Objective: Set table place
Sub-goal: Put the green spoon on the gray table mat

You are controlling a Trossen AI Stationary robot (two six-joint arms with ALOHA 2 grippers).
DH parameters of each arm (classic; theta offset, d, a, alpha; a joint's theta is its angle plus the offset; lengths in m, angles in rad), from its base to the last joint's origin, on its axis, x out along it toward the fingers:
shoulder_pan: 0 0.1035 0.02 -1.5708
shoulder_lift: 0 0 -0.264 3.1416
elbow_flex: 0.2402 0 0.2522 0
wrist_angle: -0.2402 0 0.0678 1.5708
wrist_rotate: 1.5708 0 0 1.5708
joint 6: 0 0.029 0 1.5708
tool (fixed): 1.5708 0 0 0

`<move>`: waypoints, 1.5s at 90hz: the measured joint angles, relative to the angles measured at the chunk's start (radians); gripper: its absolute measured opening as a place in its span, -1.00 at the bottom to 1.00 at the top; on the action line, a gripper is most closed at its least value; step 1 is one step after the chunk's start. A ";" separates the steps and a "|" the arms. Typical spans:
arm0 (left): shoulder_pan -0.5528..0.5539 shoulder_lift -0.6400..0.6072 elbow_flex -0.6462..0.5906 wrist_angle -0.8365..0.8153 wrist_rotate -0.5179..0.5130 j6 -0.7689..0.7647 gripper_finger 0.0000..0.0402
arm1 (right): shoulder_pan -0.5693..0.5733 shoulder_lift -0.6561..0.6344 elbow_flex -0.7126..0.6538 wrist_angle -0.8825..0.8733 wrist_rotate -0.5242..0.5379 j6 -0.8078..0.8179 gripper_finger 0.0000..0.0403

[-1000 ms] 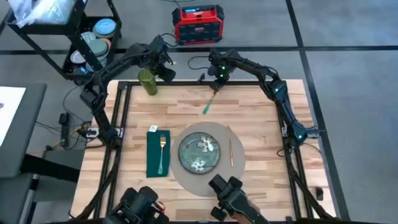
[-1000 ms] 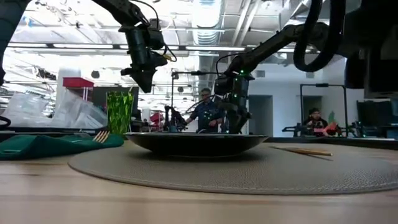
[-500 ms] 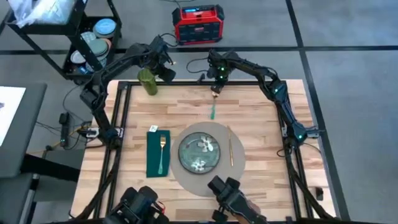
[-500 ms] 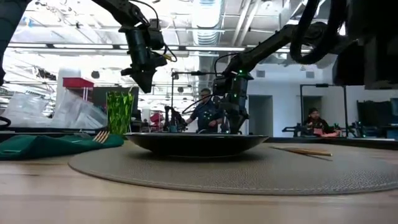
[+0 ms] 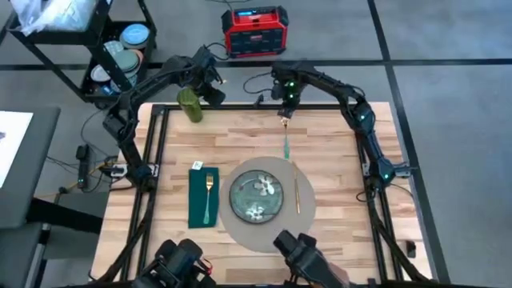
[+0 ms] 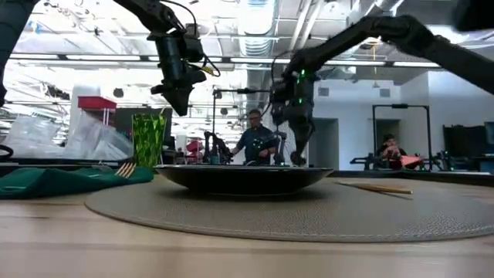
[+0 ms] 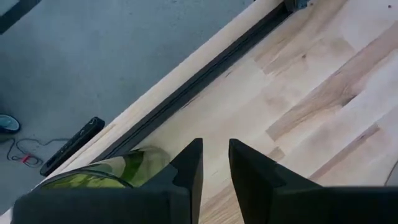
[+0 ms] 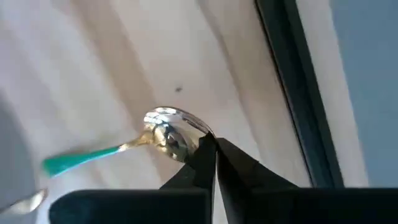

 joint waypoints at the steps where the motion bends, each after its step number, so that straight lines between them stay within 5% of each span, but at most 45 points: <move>1: 0.000 0.000 0.000 0.000 0.000 0.000 -0.69 | 0.000 -0.006 0.000 -0.008 0.000 0.001 -1.00; 57: 0.000 0.000 -0.001 0.020 0.000 -0.037 -0.69 | 0.050 -0.360 -0.068 -0.208 -0.001 0.066 -1.00; 102: -0.010 0.001 -0.142 0.094 0.001 -0.080 -0.69 | 0.267 -0.818 -0.566 -0.182 0.029 0.349 -1.00; 115: -0.025 0.001 -0.206 0.101 0.001 -0.084 -0.69 | 0.321 -0.883 -0.688 -0.085 0.130 0.441 -1.00; 135: -0.050 0.002 -0.232 0.146 0.002 -0.129 -0.69 | 0.211 -0.876 -0.889 0.150 0.289 0.409 -0.96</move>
